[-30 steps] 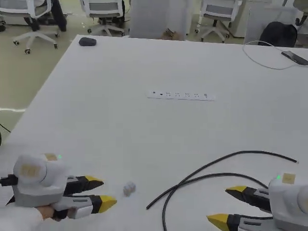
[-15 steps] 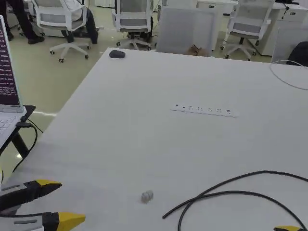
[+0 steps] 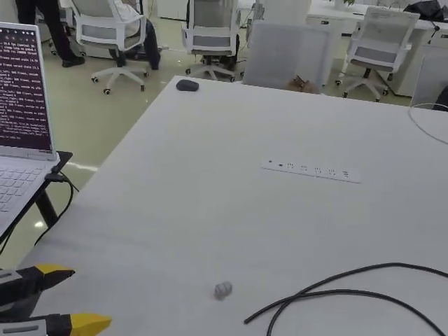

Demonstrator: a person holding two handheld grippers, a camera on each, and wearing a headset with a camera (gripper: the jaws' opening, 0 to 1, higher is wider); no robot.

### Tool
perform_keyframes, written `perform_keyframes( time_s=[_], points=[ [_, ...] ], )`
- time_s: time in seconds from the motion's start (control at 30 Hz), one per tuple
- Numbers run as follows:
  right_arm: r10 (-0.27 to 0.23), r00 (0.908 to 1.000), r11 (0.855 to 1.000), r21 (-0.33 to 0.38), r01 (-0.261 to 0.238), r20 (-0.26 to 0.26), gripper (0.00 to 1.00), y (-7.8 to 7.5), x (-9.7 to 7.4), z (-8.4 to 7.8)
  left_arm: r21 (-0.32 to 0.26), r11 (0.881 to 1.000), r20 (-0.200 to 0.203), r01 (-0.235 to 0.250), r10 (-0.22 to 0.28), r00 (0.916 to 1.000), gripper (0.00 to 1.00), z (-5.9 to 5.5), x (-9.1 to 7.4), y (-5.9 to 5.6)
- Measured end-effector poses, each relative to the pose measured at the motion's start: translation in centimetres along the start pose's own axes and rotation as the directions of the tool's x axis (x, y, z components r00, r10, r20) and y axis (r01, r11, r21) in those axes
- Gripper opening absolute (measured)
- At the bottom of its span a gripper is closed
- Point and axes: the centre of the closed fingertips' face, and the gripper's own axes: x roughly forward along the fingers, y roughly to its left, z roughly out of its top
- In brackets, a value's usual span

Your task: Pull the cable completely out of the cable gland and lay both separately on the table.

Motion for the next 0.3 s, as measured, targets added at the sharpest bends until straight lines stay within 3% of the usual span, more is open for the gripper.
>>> perform_keyframes(
  time_s=[0.3],
  points=[
    [-0.023, 0.9994, 0.999, 0.023, 0.024, -0.024, 0.62, -0.2, -0.4, -1.6, 0.002, 1.000, -0.013, 0.023, -0.023, 0.9997, 0.62, 0.1, 1.0, 0.0]
  ],
)
